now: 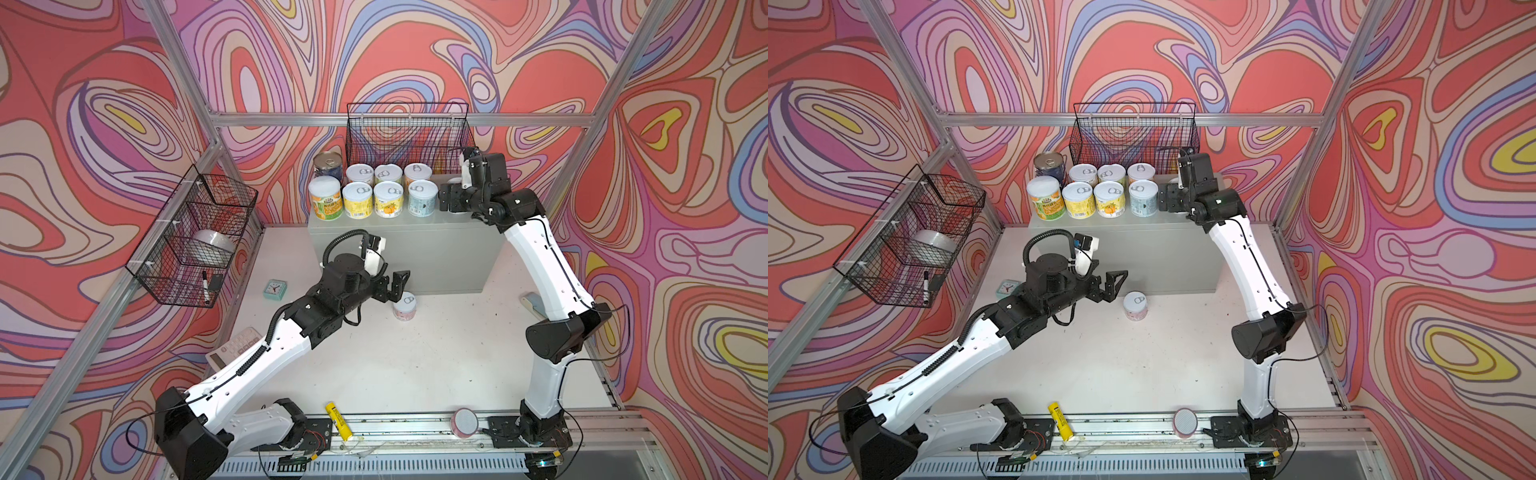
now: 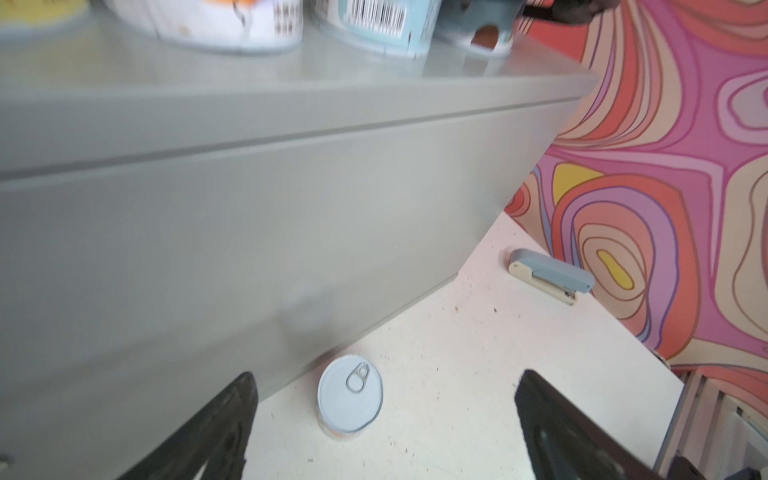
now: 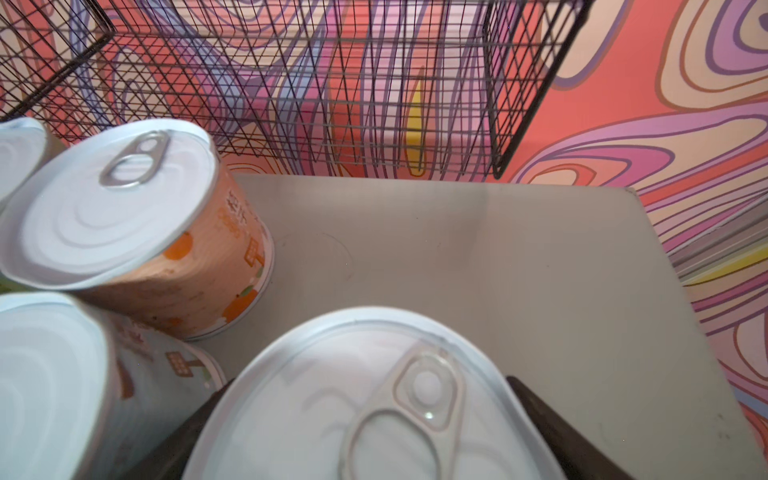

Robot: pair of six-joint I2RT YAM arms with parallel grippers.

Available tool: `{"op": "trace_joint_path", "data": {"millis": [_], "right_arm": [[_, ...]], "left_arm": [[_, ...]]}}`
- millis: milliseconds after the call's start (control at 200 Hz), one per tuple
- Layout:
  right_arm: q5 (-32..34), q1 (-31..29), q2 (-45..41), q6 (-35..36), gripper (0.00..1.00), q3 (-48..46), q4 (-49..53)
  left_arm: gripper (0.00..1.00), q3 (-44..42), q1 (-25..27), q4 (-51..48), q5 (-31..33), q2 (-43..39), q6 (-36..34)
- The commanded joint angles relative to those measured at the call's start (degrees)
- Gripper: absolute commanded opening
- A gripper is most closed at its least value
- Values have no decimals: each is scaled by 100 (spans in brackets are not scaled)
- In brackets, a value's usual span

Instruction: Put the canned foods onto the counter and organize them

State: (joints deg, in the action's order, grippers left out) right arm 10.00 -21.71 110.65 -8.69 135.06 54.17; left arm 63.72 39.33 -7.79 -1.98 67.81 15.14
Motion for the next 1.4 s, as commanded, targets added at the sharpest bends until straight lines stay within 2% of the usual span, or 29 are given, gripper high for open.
{"op": "trace_joint_path", "data": {"millis": [0,130,285,456,536,676,741,811,841,941,1162,1392], "right_arm": [[-143,41,-347,-50,98,131,-213],[-311,37,-494,-91,98,278,-273],[-442,44,-1128,-30,96,-300,-787],[-510,38,-1716,65,85,-878,-911],[-540,44,-2109,118,76,-1488,-1119],[-699,36,-2720,173,66,-2521,-1618],[-731,38,-2830,223,56,-2785,-1747],[-731,52,-2803,270,32,-2890,-1800],[-731,65,-2760,262,27,-2898,-1801],[-830,88,-2642,246,27,-2895,-1839],[-934,159,-2394,208,33,-2928,-1779],[-972,201,-2522,205,36,-3296,-1868]], "left_arm": [[98,534,-39,-174,-294,172,-319],[98,1071,-56,-403,-456,396,-414],[99,1305,-70,-401,-526,470,-400],[99,1254,-66,-432,-472,335,-365],[99,1155,-66,-419,-460,234,-344],[99,742,-77,-133,-442,-37,-310],[99,615,-90,-63,-486,-123,-267],[99,517,-106,-13,-539,-168,-198],[99,478,-110,1,-581,-179,-166],[99,329,-119,48,-637,-235,-56],[99,-131,-185,181,-602,-422,162],[99,-330,-211,175,-528,-452,252]]}}
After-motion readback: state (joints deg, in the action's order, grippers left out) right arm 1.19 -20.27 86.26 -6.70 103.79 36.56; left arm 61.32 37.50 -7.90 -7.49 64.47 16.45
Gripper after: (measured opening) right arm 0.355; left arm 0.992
